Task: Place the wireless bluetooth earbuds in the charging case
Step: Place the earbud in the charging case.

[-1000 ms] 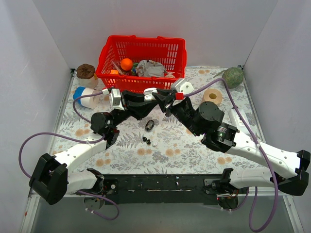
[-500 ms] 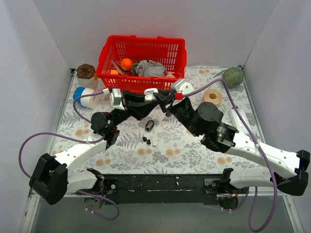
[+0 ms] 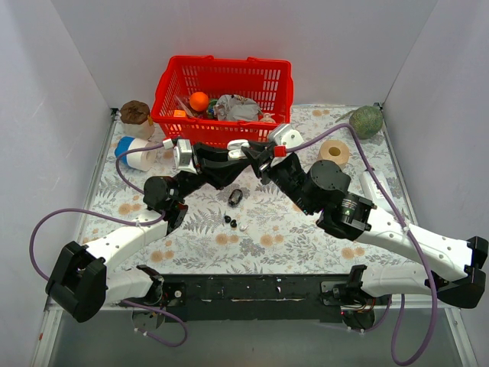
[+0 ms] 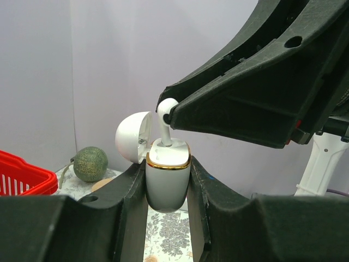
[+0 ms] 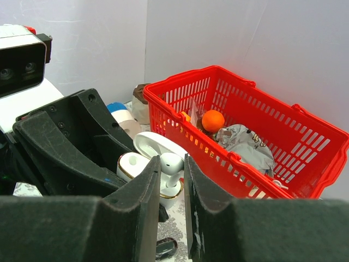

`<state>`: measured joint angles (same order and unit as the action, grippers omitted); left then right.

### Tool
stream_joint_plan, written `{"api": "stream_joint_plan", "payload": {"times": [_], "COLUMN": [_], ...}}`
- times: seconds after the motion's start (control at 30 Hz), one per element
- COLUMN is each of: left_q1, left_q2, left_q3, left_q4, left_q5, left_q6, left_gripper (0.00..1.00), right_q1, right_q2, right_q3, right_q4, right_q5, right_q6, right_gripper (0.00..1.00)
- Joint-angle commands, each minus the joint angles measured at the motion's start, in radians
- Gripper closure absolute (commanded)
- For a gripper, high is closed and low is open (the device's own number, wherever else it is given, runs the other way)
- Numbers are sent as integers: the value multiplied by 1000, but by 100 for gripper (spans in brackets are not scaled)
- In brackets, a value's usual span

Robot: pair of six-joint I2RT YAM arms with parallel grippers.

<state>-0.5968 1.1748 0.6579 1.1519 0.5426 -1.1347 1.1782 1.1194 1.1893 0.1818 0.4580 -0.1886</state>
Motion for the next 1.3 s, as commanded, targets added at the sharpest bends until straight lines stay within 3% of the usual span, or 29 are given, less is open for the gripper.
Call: {"api": "stream_joint_plan", "payload": {"times": [0.0, 0.1, 0.47, 0.6, 0.83, 1.0, 1.17, 1.27], "left_q1": [6, 5, 5, 5, 5, 5, 5, 5], "left_q2": [-9, -10, -10, -7, -3, -1, 0, -4], "left_q3": [55, 51, 43, 39, 31, 16, -9, -24], "left_q4": [51, 54, 62, 62, 72, 75, 78, 83], "left_q5": [-9, -9, -10, -12, -16, -26, -36, -39], "left_q6": [-2, -4, -7, -8, -14, -14, -8, -5], "left_gripper": [100, 100, 100, 100, 100, 100, 100, 100], "right_q1": [1, 3, 1, 3, 3, 1, 1, 0], "right_q2": [2, 2, 14, 13, 17, 3, -67, -136], "right_q3": [39, 50, 72, 79, 112, 176, 193, 106], "right_q4": [-64, -68, -81, -81, -100, -128, -114, -59], "right_q5": [16, 19, 31, 31, 28, 28, 85, 175], "right_q6": [12, 20, 31, 34, 41, 78, 98, 90], "right_gripper": [77, 69, 57, 44, 35, 23, 20, 19]}}
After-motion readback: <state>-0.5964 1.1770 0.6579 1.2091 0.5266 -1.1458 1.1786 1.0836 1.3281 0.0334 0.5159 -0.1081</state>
